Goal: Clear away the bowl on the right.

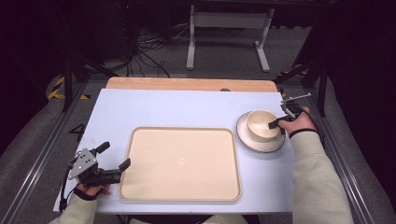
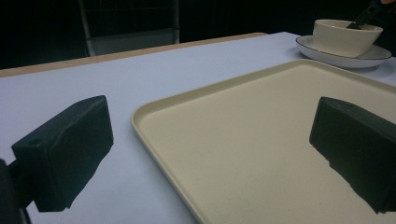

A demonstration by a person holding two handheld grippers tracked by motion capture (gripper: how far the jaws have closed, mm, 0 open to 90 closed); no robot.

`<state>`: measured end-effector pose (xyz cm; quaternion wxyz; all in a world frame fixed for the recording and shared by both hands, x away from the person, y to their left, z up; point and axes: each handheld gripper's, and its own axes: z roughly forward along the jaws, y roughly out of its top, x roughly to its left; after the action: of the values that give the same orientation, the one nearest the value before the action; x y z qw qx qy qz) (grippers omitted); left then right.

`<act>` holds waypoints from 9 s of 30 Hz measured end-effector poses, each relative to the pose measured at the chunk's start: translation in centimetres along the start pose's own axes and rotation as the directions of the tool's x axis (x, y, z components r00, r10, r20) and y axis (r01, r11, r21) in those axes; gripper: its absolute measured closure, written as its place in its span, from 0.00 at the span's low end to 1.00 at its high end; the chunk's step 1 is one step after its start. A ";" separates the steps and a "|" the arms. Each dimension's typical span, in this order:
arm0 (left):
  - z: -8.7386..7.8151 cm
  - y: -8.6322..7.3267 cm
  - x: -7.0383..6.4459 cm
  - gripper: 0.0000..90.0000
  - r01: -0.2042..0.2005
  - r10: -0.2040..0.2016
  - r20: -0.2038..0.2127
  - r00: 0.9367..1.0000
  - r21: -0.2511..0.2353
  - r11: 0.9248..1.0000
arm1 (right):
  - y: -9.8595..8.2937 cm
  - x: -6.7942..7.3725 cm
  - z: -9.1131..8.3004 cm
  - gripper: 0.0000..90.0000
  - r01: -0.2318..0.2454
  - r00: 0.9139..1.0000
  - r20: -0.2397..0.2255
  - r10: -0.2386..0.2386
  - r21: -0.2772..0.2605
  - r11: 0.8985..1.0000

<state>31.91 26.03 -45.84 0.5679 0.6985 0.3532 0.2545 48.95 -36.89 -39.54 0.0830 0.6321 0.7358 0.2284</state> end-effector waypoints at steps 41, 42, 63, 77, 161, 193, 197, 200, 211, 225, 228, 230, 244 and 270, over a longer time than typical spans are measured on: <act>0.0 0.0 0.0 0.00 0.000 0.000 0.000 1.000 0.001 1.000 | 0.6 1.1 -1.5 0.93 -0.141 0.988 0.070 0.140 0.009 0.990; 0.0 0.0 0.0 0.00 0.000 0.000 0.000 1.000 0.001 1.000 | 0.6 1.1 -1.7 0.93 -0.143 0.987 0.068 0.143 0.006 0.990; 0.0 0.0 0.0 0.00 0.000 0.000 0.000 1.000 0.000 1.000 | 1.6 2.1 -5.0 0.92 -0.130 0.990 0.060 0.130 -0.007 0.991; 0.0 0.0 0.0 0.00 0.001 -0.001 0.001 1.000 0.000 1.000 | 2.1 3.1 -6.8 0.92 -0.108 0.992 0.056 0.109 -0.014 0.994; 0.0 0.0 0.0 0.00 -0.008 0.008 0.009 1.000 0.003 1.000 | 0.7 24.9 -2.8 0.90 0.253 0.938 -0.266 -0.222 0.086 0.964; 0.0 0.0 -0.1 0.00 -0.013 0.013 0.010 1.000 -0.003 1.000 | -0.7 27.6 1.9 0.88 0.287 0.917 -0.322 -0.234 0.125 0.950; 0.0 0.0 -0.1 0.00 -0.013 0.013 0.010 1.000 -0.004 1.000 | -1.1 27.7 2.6 0.88 0.288 0.916 -0.326 -0.232 0.133 0.948; 0.0 0.0 -0.1 0.00 -0.013 0.013 0.009 1.000 -0.004 1.000 | -1.2 27.8 3.0 0.88 0.288 0.917 -0.327 -0.231 0.140 0.947; 0.0 0.0 -0.1 0.00 -0.018 0.018 0.012 1.000 -0.002 1.000 | -1.7 27.9 3.9 0.87 0.292 0.916 -0.331 -0.229 0.157 0.943; 0.0 0.0 -0.1 0.00 -0.021 0.021 0.012 1.000 0.002 1.000 | -2.0 27.8 4.8 0.86 0.296 0.915 -0.335 -0.226 0.175 0.939; 0.0 0.0 -0.1 0.00 -0.021 0.021 0.012 1.000 0.002 1.000 | -2.0 27.8 4.9 0.86 0.295 0.916 -0.332 -0.225 0.178 0.939; 0.0 0.0 -0.1 0.00 -0.021 0.021 0.012 1.000 0.002 1.000 | -2.0 27.8 4.9 0.86 0.293 0.916 -0.334 -0.224 0.175 0.940; 0.0 0.0 -0.1 0.00 -0.022 0.022 0.013 1.000 0.004 1.000 | -2.1 27.3 5.2 0.86 0.292 0.919 -0.326 -0.221 0.187 0.938; 0.0 0.0 -0.1 0.00 -0.020 0.020 0.012 1.000 0.003 1.000 | -3.5 26.9 2.3 0.46 0.421 0.843 -0.292 -0.452 -0.164 0.892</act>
<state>31.83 25.94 -45.84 0.5662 0.7045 0.3433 0.2556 41.79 -10.68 -38.63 0.0408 0.3974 0.8522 0.3379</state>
